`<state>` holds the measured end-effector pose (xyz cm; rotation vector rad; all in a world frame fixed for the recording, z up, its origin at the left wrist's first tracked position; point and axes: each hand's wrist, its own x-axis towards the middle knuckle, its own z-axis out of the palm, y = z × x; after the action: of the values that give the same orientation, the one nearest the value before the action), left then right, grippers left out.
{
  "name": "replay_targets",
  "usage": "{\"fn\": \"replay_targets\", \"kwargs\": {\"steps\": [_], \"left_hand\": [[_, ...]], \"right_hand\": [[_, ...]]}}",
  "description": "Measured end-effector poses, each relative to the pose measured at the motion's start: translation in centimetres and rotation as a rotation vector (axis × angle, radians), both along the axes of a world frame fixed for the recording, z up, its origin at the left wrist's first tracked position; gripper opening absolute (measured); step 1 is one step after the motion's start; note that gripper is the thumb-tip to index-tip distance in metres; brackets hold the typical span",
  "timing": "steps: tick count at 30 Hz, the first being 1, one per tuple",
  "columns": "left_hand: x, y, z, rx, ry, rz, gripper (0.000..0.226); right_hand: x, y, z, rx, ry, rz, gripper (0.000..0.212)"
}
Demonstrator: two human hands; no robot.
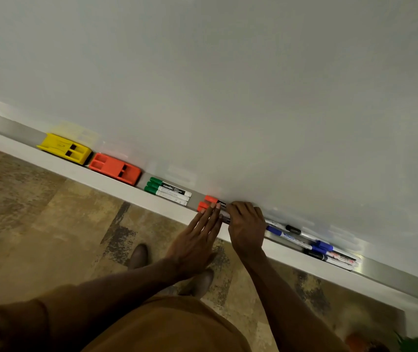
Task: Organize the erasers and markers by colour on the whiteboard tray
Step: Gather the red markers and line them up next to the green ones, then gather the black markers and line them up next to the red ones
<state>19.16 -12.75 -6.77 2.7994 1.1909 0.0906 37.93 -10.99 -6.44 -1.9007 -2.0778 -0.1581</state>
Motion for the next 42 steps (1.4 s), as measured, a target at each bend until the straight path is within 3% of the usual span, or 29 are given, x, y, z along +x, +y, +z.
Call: {"fn": "replay_targets", "kwargs": {"steps": [3, 8, 16, 25, 33, 38, 42], "left_hand": [[-0.3, 0.4, -0.6, -0.013, 0.046, 0.032, 0.102], [-0.6, 0.8, -1.1, -0.135, 0.085, 0.027, 0.106], [-1.4, 1.2, -1.7, -0.059, 0.119, -0.016, 0.102], [-2.6, 1.7, -2.5, -0.023, 0.156, -0.013, 0.098], [-2.6, 1.8, -3.2, 0.004, 0.176, -0.013, 0.102], [-2.7, 1.8, -3.2, 0.011, 0.187, -0.019, 0.103], [-2.3, 1.5, -2.7, 0.018, 0.127, -0.031, 0.103]], "right_hand": [[-0.4, 0.2, -0.5, -0.020, 0.016, 0.009, 0.029], [-1.0, 0.0, -0.2, -0.010, 0.055, 0.006, 0.035], [-1.5, -0.5, -1.5, -0.105, 0.063, 0.005, 0.033], [-2.5, -0.5, -1.3, -0.066, 0.081, -0.020, 0.038], [-2.3, -0.4, -1.2, -0.037, 0.022, -0.006, 0.034], [-2.0, -0.2, -1.6, -0.069, 0.026, -0.010, 0.020], [-1.2, -1.1, -1.1, -0.059, 0.087, -0.046, 0.025]]}}
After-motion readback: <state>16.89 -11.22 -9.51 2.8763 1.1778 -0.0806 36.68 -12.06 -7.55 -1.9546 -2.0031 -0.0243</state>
